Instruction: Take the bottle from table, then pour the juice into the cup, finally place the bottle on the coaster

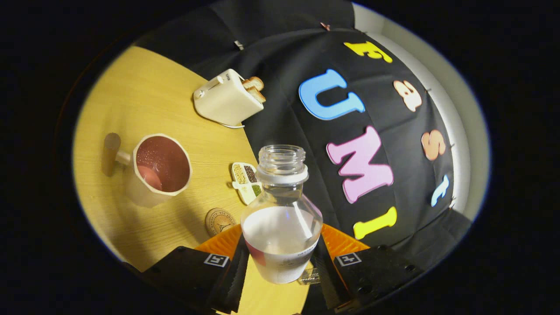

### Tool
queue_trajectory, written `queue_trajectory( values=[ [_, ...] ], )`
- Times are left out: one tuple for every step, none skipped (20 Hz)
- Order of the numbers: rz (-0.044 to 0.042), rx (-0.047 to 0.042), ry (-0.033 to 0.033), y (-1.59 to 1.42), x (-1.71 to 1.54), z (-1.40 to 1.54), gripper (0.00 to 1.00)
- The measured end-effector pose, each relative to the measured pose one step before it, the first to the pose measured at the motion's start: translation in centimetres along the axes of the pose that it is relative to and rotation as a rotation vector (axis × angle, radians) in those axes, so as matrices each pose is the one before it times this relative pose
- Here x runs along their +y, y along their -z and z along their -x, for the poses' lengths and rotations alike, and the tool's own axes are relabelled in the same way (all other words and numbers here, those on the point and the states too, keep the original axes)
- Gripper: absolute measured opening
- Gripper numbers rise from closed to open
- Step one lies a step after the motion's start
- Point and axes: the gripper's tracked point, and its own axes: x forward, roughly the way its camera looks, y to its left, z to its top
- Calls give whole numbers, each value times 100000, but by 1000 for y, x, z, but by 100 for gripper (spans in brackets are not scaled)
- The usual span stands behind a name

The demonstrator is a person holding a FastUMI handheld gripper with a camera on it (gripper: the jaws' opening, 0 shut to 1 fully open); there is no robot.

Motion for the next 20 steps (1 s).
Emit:
queue_trajectory(
  values=[
    [4123,-1858,69,-684,198,15,73],
    [2680,-1352,-631,-360,538,-268,73],
    [2125,-768,-643,-261,403,-3,73],
    [2157,-403,-357,-341,199,-133,73],
    [2272,-39,-333,-150,266,-112,73],
    [2212,-224,-334,-255,230,-47,73],
    [2293,-314,-565,-102,306,-169,73],
    [2647,19,-617,-38,284,-272,73],
    [2687,-211,-668,51,258,-131,73],
    [2624,-245,-96,-68,143,-319,73],
    [2276,-354,-227,-72,43,-133,73],
    [1932,-344,-239,-39,136,-217,73],
    [2471,-252,-99,-17,41,-195,73],
    [2602,-82,-414,8,186,-240,73],
    [2471,-221,-508,58,342,-210,73],
    [2178,-233,-699,160,407,-276,73],
    [2108,-259,-462,155,246,-172,73],
    [1894,-118,-272,36,136,-277,73],
    [1628,-142,19,136,303,-5,73],
    [2012,-119,90,16,256,-441,73]
  ],
)
